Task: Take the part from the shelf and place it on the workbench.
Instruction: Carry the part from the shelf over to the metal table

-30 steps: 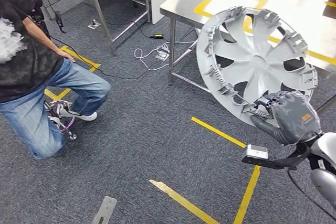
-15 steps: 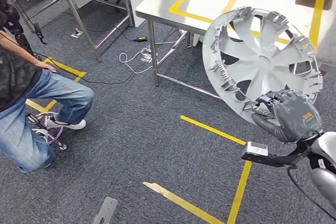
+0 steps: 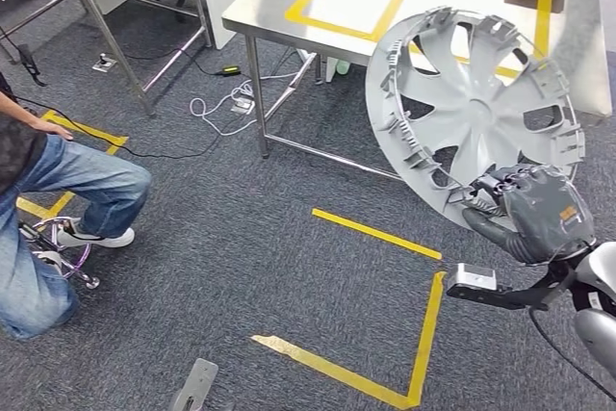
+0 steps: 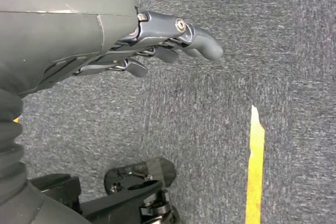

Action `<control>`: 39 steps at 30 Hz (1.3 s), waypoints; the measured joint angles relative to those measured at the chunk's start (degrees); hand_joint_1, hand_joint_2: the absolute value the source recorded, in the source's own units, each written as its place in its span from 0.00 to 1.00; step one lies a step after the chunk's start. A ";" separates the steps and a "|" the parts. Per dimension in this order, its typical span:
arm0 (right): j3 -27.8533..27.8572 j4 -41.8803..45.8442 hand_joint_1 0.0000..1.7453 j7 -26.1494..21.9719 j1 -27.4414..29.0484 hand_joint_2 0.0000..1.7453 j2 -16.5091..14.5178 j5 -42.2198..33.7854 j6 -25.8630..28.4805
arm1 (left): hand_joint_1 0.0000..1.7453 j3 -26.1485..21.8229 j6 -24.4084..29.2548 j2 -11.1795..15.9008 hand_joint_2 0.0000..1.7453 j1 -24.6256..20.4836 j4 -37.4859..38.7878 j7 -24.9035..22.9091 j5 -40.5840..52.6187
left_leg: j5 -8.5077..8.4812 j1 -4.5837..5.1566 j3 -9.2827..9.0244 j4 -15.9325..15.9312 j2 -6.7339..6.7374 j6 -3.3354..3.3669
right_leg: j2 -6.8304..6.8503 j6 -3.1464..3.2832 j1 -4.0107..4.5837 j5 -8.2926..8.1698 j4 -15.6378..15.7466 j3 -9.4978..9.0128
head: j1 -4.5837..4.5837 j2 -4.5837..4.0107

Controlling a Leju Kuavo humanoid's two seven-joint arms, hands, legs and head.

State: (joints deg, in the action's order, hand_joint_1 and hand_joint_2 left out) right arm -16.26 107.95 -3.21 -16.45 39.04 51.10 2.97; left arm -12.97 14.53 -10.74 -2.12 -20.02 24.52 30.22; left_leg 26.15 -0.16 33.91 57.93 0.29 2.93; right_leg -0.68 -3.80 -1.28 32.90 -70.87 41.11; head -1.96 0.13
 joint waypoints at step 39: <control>-0.94 -0.61 1.00 1.14 0.03 1.00 -0.02 4.80 2.06 | 0.00 0.03 -0.88 -0.03 1.00 -0.11 0.00 0.61 -0.03 | 0.28 0.34 0.49 1.20 0.63 -1.61 | 0.94 0.71 -0.17 -5.75 12.49 -7.12 | 0.17 0.00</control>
State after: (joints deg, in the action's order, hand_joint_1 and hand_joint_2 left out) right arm -17.20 107.34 -2.07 -16.42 39.01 55.89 5.03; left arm -12.94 13.66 -10.77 -2.22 -20.02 25.13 30.20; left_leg 26.43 0.18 34.40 59.13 0.93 1.32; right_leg 0.26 -3.08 -1.44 27.14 -58.38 33.99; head -1.79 0.13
